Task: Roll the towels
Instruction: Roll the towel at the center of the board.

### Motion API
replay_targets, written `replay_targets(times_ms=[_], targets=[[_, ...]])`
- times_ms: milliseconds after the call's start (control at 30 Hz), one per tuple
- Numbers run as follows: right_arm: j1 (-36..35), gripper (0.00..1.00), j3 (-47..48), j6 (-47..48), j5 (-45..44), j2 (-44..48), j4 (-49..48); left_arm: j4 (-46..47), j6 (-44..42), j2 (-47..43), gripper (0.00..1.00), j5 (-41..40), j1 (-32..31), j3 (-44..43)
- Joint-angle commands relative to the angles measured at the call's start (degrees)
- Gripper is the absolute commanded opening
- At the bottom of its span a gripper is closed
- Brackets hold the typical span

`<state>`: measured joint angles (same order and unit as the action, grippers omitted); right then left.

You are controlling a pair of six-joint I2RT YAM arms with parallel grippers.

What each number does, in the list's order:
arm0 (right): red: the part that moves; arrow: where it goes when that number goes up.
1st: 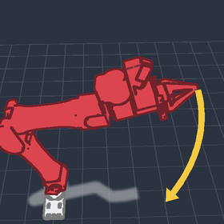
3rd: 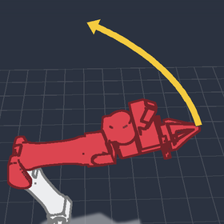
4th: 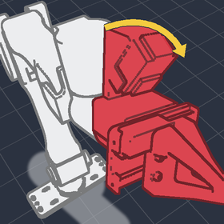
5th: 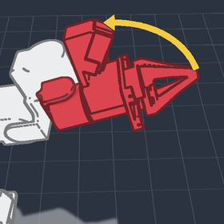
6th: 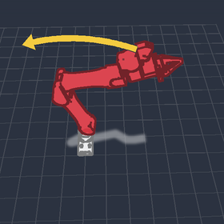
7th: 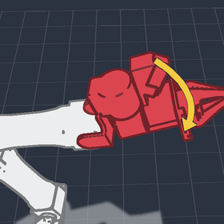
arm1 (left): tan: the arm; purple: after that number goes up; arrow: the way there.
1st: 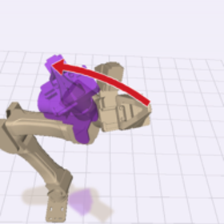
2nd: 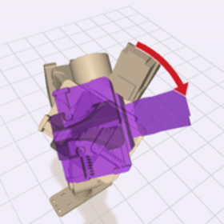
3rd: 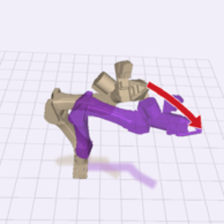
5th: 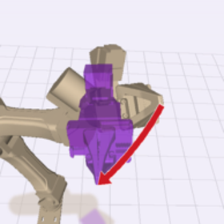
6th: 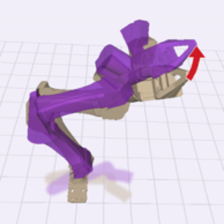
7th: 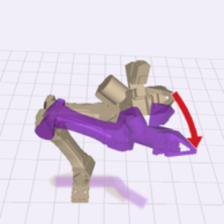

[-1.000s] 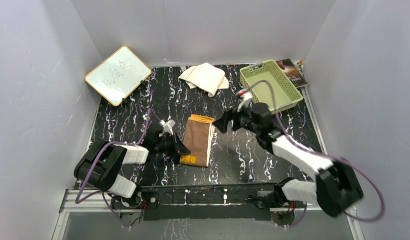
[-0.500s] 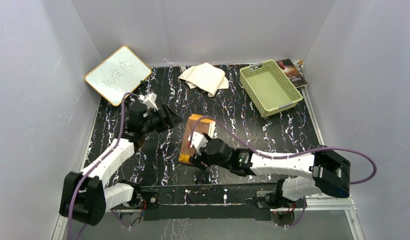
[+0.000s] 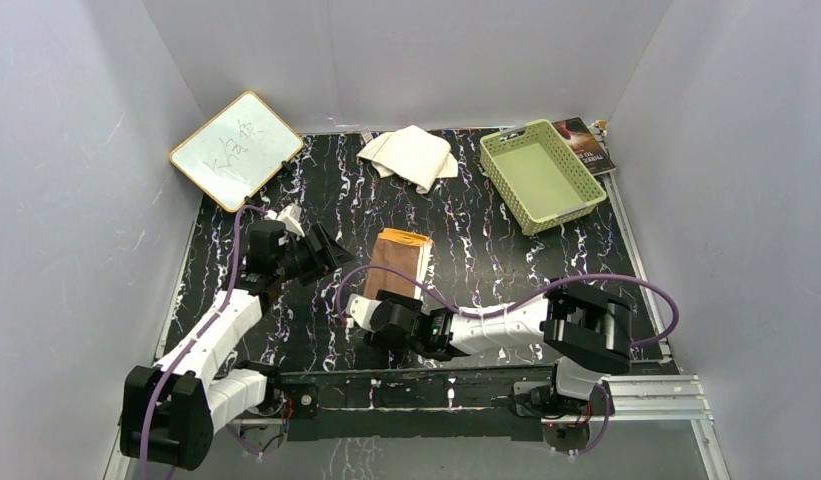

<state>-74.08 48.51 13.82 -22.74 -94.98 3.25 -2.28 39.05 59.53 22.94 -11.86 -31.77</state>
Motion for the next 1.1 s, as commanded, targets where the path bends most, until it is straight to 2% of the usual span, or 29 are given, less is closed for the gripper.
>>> replay_targets(times_ms=[0, 200, 367, 500, 600, 800, 967, 1067], targets=[[-0.1, 0.60, 2.9, 1.1, 1.3, -1.8, -1.3, -1.9, -0.7, -2.0, 0.77, 1.7, 1.4, -0.2], [-0.1, 0.55, 3.6, 1.6, 2.5, -4.1, -1.3, -2.4, -1.1, -1.5, 0.77, 3.3, 3.1, -0.1], [0.4, 0.38, 3.7, 1.1, 4.7, -4.4, -1.3, -4.0, -1.8, -2.0, 0.77, 4.5, 4.5, -0.5], [2.3, 0.19, 3.9, -0.8, 9.6, -5.9, 0.4, -5.5, -2.8, -2.6, 0.77, 5.7, 5.8, -1.0], [5.5, 0.12, 4.1, -4.1, 18.2, -2.5, 2.1, -7.4, -3.9, -3.8, 0.77, 6.3, 6.8, -1.8], [16.8, 0.09, 6.5, -11.7, 44.9, 2.8, 5.9, -10.4, -7.1, -5.1, 0.77, 9.3, 7.3, -3.8], [24.2, 0.08, 9.5, -17.3, 61.4, 1.5, 6.8, -11.7, -9.4, -5.6, 0.77, 12.5, 7.3, -4.8], [26.3, 0.08, 11.3, -20.1, 66.8, -1.4, 7.3, -11.1, -10.0, -5.7, 0.77, 15.3, 7.3, -5.0]])
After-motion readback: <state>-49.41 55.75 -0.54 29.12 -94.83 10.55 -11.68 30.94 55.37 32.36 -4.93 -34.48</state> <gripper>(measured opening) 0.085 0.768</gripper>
